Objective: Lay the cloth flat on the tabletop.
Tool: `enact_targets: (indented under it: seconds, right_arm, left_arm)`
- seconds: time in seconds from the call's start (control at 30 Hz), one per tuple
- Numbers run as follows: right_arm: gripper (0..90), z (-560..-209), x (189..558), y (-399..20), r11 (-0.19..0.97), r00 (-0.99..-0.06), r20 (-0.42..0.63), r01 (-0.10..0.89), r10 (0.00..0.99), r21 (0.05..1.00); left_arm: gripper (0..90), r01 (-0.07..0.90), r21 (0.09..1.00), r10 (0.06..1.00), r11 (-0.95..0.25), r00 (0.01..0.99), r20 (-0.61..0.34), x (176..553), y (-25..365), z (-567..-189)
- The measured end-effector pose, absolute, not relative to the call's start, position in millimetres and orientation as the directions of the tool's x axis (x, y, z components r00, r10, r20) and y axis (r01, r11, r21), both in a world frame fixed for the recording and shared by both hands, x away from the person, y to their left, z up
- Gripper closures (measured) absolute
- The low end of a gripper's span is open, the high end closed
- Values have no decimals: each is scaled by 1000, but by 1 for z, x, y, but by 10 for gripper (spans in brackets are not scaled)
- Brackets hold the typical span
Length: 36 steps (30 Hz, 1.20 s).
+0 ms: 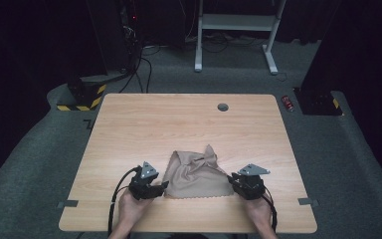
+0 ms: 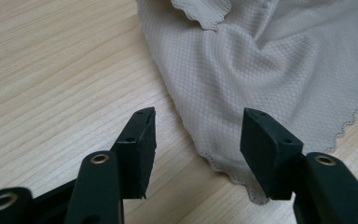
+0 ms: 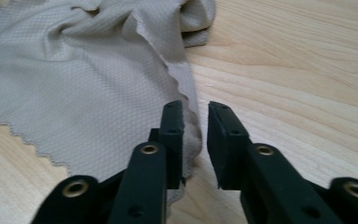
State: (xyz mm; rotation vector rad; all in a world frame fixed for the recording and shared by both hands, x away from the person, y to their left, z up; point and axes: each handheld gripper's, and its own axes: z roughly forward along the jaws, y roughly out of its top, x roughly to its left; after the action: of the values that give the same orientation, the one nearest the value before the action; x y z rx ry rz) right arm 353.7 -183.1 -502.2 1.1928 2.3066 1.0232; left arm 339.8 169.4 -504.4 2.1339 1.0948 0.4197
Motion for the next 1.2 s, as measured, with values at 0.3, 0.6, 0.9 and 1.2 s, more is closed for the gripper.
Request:
enact_targets:
  seconds: [0.3, 0.6, 0.9, 1.2]
  right_arm:
    - [763, -514, 357, -179, 433, -588, -4, 592, 809, 680]
    - [724, -505, 358, -177, 412, -597, 19, 575, 802, 707]
    - [686, -490, 374, -147, 449, -644, -31, 497, 764, 742]
    - [692, -482, 390, -124, 446, -664, -24, 475, 747, 759]
  left_arm:
    - [448, 574, 659, 803, -486, 591, 78, 330, 175, -511]
    - [450, 589, 692, 822, -417, 570, 10, 336, 186, -504]
    - [454, 554, 719, 789, -418, 614, -14, 365, 156, -494]
    - [474, 534, 734, 778, -419, 628, -13, 401, 126, -484]
